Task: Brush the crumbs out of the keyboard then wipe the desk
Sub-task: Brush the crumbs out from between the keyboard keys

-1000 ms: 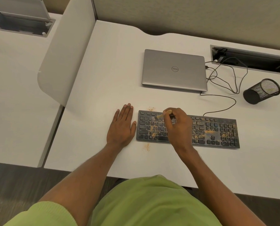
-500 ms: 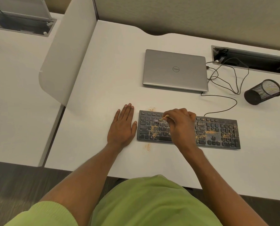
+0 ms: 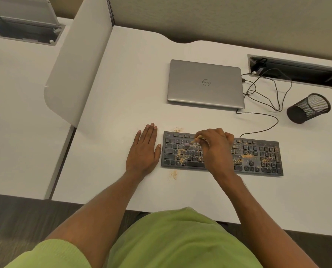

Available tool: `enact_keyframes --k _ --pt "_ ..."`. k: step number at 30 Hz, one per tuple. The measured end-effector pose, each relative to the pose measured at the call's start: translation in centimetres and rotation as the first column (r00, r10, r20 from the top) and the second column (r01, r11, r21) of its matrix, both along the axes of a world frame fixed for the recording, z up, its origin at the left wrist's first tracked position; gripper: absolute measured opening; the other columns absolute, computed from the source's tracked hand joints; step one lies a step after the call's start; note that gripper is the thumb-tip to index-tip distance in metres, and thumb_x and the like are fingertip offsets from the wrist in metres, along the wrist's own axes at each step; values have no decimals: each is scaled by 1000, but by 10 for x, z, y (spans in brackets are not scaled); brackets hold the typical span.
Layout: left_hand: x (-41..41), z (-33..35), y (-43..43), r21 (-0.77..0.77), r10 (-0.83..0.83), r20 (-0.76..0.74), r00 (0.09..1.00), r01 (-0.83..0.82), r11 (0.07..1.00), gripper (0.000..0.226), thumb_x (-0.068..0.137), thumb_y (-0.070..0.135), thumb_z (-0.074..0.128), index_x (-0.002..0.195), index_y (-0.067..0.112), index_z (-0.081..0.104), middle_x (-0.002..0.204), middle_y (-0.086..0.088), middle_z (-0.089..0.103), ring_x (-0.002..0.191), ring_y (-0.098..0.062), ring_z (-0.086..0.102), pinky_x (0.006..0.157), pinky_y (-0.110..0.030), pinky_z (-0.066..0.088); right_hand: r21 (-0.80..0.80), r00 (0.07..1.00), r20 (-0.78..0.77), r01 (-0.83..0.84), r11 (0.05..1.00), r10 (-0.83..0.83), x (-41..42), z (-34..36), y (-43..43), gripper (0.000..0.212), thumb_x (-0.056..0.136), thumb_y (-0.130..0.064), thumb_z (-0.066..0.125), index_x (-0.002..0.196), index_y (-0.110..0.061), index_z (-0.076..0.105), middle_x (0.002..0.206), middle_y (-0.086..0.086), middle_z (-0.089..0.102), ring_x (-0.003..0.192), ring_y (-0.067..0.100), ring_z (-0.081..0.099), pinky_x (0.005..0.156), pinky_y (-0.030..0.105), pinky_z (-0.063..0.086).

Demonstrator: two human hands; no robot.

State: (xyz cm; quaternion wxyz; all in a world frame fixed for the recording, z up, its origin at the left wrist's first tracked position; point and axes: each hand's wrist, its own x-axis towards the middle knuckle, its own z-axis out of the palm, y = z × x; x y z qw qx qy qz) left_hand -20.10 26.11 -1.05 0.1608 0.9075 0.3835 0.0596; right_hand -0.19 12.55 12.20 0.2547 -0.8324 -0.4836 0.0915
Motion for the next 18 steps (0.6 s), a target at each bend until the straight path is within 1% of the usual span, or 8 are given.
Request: enact_keyframes --k 2,4,8,11,13,15,17,18 --pt "0 -1 0 2 -2 -5 1000 2 1000 69 110 44 23 172 13 13 179 -3 11 166 -14 4 135 -41 8 -27 997 65 38 999 -36 6 1 -6 14 97 -13 68 98 -25 75 96 -8 73 101 19 55 89 32 18" --pt "0 -1 0 -1 -5 -12 1000 5 1000 69 110 44 21 172 13 11 179 -3 10 166 -14 4 135 -41 7 -6 994 96 51 999 -50 7 5 -8 14 97 -13 68 98 -24 76 97 -8 73 100 17 54 90 32 19" --pt "0 0 0 -9 -2 -14 1000 2 1000 70 110 45 20 172 14 10 179 -1 7 166 -13 2 135 -41 7 119 1000 -1 6 993 -5 -4 11 2 12 96 -15 70 97 -25 75 93 -12 71 96 10 50 89 31 20" --pt "0 1 0 -12 -5 -11 1000 5 1000 70 110 45 20 172 14 11 180 -2 8 166 -14 2 136 -41 7 148 996 -86 -18 989 30 -14 6 12 11 95 -15 71 97 -26 76 93 -13 72 97 10 52 90 34 23" --pt "0 2 0 -11 -5 -13 1000 5 1000 70 110 45 19 172 14 10 180 -2 8 166 -14 2 136 -41 6 120 995 -99 -20 993 32 -17 0 13 11 96 -15 71 97 -25 76 94 -12 72 98 9 51 92 37 25" --pt "0 2 0 -12 -2 -10 1000 2 1000 70 110 45 20 172 13 11 180 -2 8 166 -13 2 135 -41 7 75 996 -85 -6 997 13 -15 -3 12 11 97 -16 70 97 -25 76 94 -12 72 98 10 50 93 37 24" --pt "0 2 0 -11 -5 -10 1000 5 1000 70 110 44 21 172 13 12 180 -2 9 166 -14 3 135 -41 7 16 999 -19 33 999 -33 -8 -4 7 11 98 -17 68 98 -25 75 94 -10 72 98 13 52 92 35 22" --pt "0 2 0 -9 -5 -10 1000 5 1000 70 110 44 21 172 13 12 180 -2 9 166 -14 3 135 -41 7 -7 998 37 55 998 -55 -6 -4 6 11 99 -17 67 98 -25 75 94 -8 72 99 16 54 92 36 23"
